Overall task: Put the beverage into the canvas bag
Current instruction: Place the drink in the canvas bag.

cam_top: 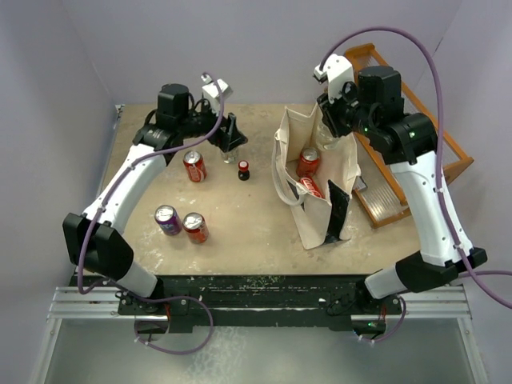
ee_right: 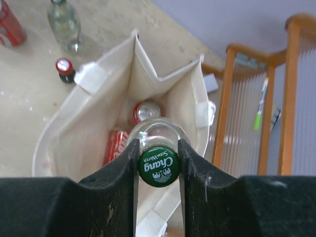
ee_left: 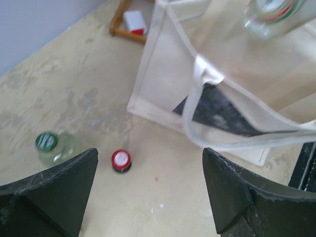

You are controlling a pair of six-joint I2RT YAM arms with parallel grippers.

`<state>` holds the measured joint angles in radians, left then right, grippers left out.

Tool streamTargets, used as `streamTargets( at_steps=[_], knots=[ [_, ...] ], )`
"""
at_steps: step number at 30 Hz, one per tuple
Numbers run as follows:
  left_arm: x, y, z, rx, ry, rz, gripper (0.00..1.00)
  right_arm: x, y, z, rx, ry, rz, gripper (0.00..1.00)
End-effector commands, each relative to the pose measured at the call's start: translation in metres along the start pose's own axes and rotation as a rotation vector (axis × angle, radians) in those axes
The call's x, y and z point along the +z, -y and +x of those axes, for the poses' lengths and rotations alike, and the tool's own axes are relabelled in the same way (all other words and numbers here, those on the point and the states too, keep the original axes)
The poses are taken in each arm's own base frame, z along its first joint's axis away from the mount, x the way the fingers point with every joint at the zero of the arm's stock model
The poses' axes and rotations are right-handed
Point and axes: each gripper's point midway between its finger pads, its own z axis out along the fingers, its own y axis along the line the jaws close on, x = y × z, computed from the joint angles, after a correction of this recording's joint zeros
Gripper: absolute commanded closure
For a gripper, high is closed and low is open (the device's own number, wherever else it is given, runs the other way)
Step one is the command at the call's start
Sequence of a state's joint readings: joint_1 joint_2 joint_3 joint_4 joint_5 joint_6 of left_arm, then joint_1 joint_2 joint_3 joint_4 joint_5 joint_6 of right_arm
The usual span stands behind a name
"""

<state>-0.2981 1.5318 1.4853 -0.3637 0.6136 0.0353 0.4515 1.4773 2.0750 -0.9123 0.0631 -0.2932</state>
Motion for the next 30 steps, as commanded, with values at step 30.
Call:
streamTargets(
  at_steps=[30],
  knots=[
    [0.117, 0.078, -0.028, -0.194, -0.009, 0.270, 0.44, 0.022, -0.025, 0.066, -0.019, 0.027, -0.212, 1.00]
  ],
)
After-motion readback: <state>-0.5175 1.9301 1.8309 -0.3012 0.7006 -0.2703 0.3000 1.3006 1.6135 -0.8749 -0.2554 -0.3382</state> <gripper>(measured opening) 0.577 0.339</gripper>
